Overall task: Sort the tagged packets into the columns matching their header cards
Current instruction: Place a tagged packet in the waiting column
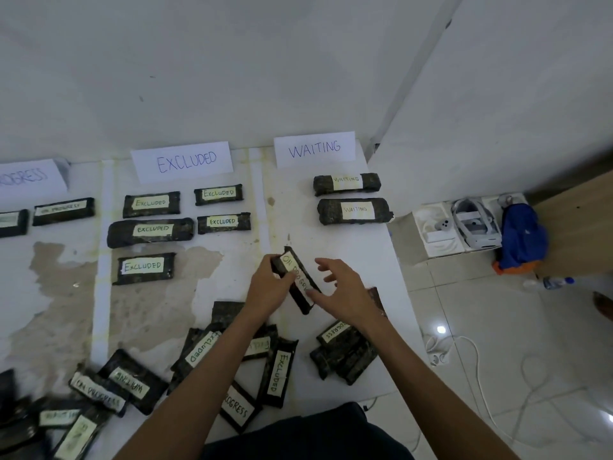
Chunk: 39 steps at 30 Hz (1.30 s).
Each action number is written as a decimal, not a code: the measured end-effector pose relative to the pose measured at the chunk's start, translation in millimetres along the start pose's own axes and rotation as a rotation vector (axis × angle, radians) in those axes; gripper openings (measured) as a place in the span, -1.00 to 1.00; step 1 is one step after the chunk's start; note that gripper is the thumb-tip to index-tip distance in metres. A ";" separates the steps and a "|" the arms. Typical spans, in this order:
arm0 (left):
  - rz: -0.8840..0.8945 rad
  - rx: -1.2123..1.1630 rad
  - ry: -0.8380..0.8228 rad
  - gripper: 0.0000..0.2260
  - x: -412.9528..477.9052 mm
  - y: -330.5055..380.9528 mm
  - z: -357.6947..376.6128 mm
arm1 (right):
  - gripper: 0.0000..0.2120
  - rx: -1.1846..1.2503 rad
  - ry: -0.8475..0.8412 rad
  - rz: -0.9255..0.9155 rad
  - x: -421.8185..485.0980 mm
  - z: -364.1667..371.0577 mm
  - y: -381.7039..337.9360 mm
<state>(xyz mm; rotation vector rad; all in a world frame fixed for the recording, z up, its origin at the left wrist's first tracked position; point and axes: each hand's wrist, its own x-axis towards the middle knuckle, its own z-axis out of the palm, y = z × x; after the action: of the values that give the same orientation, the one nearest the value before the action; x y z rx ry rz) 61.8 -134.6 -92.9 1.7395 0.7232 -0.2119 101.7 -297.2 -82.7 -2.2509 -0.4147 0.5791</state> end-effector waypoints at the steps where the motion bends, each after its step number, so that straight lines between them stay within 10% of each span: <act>1: -0.032 -0.060 0.016 -0.80 -0.7 0.5 -4.3 | -0.37 -0.014 -0.033 0.009 0.6 5.2 -5.0; 9: -0.044 -0.175 0.092 -0.76 -16.4 -9.1 -48.0 | -0.38 -0.232 -0.034 -0.181 8.1 51.6 -42.6; 21: 0.250 0.733 0.252 -0.58 -51.2 -77.6 -232.9 | -0.37 -0.408 -0.206 -0.382 48.3 130.0 -151.3; 39: 0.188 0.756 0.225 -0.58 -23.0 -160.7 -416.8 | -0.42 -0.604 -0.274 -0.416 115.3 272.1 -284.9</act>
<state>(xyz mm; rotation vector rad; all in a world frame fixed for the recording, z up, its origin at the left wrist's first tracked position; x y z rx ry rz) -141.9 263.5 -85.9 2.5713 0.6769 -0.1710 24.2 105.7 -67.7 -2.5288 -1.3079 0.5927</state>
